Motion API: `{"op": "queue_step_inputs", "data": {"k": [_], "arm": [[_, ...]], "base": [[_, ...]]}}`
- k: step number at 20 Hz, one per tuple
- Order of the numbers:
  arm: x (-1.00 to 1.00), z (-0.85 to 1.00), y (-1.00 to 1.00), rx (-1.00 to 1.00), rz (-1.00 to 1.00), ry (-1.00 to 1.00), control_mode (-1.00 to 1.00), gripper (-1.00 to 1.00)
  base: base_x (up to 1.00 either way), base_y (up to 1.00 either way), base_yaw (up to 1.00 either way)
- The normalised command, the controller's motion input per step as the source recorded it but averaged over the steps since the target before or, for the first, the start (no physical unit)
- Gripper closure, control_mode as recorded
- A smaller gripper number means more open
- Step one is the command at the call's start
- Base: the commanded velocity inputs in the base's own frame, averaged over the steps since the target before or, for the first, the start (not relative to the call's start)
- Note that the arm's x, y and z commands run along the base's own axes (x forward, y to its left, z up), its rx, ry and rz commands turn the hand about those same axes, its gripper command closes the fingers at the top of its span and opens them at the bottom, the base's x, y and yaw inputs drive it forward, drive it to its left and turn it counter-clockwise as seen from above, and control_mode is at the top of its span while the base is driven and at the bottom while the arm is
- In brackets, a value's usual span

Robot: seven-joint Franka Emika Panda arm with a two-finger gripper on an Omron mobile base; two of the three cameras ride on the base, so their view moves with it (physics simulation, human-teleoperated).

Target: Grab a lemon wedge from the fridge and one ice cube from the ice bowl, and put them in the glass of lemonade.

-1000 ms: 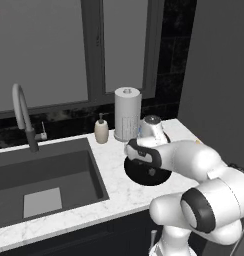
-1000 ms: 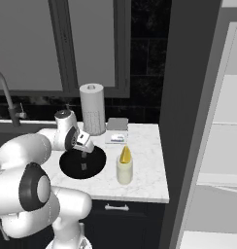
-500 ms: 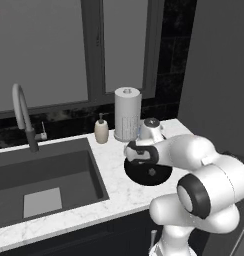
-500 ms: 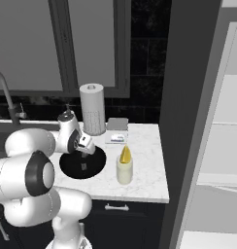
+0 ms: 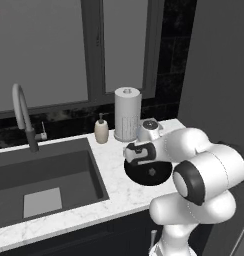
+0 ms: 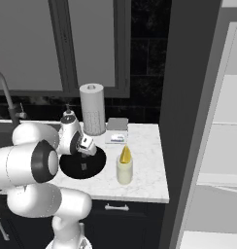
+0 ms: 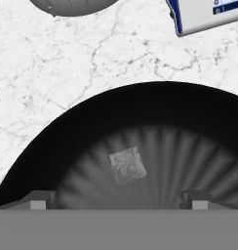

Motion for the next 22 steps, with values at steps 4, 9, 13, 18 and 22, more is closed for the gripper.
{"op": "queue_step_inputs", "data": {"k": [4,9,13,18,22], "arm": [[0.16,-0.06,0.0,0.0,0.0,0.01,-1.0,-1.0],[0.09,-0.06,0.0,0.0,0.0,0.0,-1.0,-1.0],[0.0,-0.03,0.0,0.0,0.0,0.0,-1.0,-1.0],[0.0,-0.03,0.0,0.0,0.0,0.0,-1.0,-1.0],[0.0,-0.1,0.0,0.0,0.0,0.0,-1.0,-1.0]], "base": [[0.0,0.0,0.0],[0.0,0.0,0.0],[0.0,0.0,0.0],[0.0,0.0,0.0],[0.0,0.0,0.0]]}}
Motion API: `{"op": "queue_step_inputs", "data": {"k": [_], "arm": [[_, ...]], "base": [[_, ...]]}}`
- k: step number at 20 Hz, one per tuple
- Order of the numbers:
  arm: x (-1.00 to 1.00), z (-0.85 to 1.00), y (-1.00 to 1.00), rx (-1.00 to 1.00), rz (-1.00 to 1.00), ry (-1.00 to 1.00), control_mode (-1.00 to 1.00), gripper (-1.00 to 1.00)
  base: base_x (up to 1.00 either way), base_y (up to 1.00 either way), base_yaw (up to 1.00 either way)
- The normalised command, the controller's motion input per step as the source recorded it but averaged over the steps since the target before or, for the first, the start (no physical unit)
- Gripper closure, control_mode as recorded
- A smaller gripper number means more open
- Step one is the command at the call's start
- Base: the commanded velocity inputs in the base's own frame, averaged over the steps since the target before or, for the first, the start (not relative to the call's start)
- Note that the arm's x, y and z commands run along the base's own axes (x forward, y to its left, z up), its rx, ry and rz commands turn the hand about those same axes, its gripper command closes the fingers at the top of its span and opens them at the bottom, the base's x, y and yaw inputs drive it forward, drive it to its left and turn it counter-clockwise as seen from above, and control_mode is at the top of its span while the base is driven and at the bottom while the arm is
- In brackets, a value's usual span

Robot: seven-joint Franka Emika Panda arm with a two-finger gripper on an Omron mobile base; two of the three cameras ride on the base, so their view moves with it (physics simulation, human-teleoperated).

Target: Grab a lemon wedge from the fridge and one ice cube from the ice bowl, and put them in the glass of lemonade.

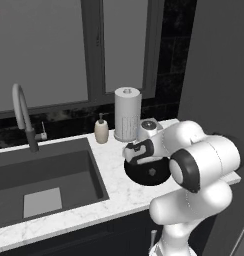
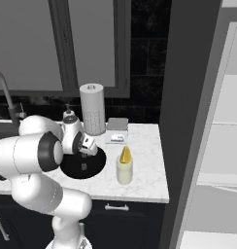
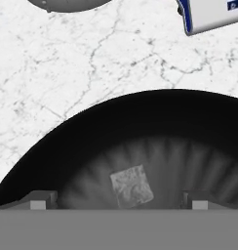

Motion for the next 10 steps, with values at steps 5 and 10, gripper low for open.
{"op": "queue_step_inputs", "data": {"k": [5,10], "arm": [[0.0,-0.17,0.0,0.0,0.0,0.0,-1.0,-1.0],[0.0,-0.16,0.0,0.01,0.0,0.0,-1.0,-1.0]], "base": [[0.0,0.0,0.0],[0.0,0.0,0.0]]}}
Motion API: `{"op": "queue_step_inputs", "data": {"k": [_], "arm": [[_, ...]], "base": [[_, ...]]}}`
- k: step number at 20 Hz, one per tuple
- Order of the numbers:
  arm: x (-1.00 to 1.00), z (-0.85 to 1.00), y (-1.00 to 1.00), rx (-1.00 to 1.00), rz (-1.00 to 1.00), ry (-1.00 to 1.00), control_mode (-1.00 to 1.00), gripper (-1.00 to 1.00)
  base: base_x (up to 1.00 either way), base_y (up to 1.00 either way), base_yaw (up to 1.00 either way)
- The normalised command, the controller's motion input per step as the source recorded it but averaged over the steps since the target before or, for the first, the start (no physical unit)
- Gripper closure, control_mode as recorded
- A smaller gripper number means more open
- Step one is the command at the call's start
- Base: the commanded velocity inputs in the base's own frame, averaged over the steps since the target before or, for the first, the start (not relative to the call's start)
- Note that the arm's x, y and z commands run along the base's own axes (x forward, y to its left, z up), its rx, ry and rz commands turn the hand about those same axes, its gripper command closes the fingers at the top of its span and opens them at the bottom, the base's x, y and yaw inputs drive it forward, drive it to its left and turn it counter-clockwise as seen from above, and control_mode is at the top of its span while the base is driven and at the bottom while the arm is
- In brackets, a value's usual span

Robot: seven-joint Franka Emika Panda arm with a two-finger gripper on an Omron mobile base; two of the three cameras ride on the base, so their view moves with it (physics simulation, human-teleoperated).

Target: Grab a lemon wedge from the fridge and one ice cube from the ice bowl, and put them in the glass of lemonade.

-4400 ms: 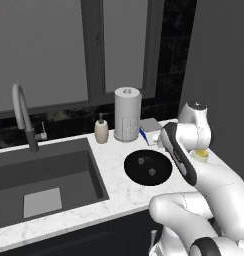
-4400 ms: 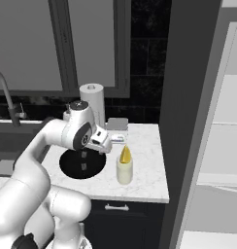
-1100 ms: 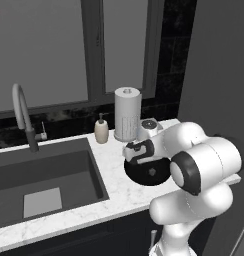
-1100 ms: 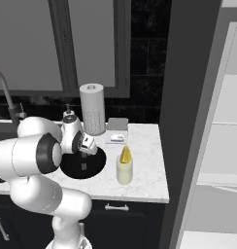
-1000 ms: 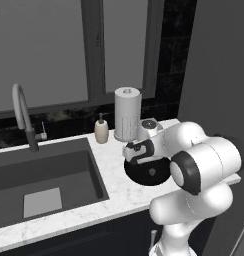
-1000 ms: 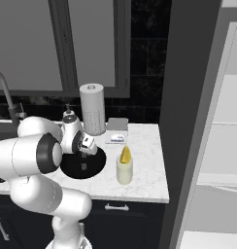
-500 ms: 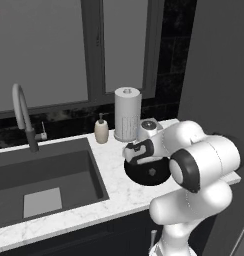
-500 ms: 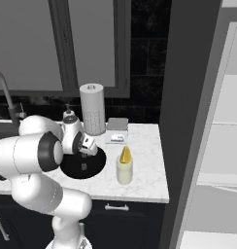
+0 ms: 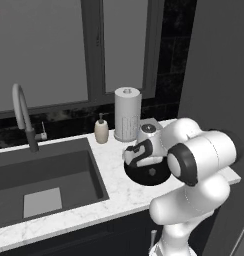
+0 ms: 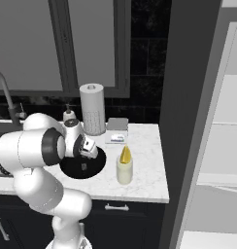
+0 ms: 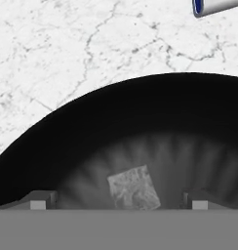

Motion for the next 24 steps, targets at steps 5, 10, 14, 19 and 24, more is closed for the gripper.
{"op": "queue_step_inputs", "data": {"k": [5,10,14,19,24], "arm": [[0.0,-0.11,0.0,0.04,0.0,0.0,-1.0,-1.0],[0.0,-0.04,0.0,0.04,0.0,0.0,-1.0,1.0],[0.0,0.0,-0.01,0.05,0.0,0.0,-1.0,1.0],[0.0,0.0,0.0,0.03,0.0,0.0,-1.0,1.0],[-0.03,0.05,0.0,0.01,0.0,0.0,-1.0,1.0]], "base": [[0.0,0.0,0.0],[0.0,0.0,0.0],[0.0,0.0,0.0],[0.0,0.0,0.0],[0.0,0.0,0.0]]}}
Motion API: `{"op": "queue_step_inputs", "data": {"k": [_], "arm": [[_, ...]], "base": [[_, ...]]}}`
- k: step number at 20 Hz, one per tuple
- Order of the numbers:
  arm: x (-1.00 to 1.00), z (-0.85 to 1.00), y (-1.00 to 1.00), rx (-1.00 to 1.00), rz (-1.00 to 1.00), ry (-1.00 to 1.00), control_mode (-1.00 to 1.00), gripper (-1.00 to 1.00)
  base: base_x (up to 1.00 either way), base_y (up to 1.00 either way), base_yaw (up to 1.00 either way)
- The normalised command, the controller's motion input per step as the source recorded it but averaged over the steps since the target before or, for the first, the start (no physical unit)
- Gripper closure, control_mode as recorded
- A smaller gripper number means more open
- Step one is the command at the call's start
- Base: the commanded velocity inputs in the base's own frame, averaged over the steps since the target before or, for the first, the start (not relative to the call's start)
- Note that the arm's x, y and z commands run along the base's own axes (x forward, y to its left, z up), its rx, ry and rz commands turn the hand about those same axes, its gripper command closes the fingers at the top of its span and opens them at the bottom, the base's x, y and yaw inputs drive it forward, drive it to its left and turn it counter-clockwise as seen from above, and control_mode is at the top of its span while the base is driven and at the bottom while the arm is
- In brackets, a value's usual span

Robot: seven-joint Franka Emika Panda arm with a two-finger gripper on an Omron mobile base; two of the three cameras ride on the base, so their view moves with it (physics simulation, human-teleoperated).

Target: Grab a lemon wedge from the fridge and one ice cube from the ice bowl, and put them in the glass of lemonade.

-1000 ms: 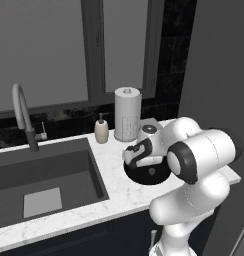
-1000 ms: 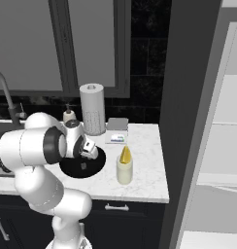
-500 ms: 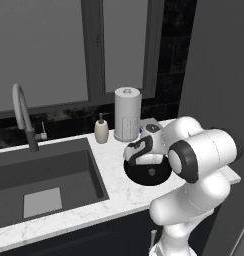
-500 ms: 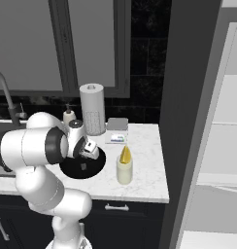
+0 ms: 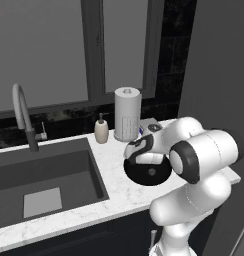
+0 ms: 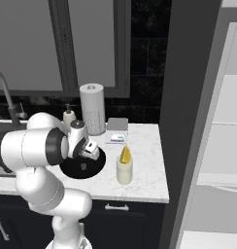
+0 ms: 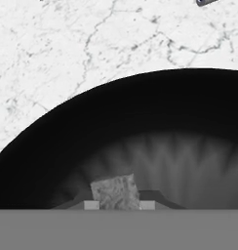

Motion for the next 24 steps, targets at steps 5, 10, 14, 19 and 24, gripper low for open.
{"op": "queue_step_inputs", "data": {"k": [5,10,14,19,24], "arm": [[-0.26,0.73,0.0,0.01,0.0,-0.01,-1.0,1.0],[-0.17,0.88,0.0,0.0,0.0,0.01,-1.0,1.0],[-0.19,0.79,-0.13,-0.02,-0.04,0.07,-1.0,1.0],[-0.04,0.17,-0.13,0.0,-0.03,0.05,-1.0,1.0],[0.0,0.0,0.0,0.0,0.0,0.0,-1.0,1.0]], "base": [[0.0,0.0,0.0],[0.0,0.0,0.0],[0.0,0.0,0.0],[0.0,0.0,0.0],[0.0,0.0,0.0]]}}
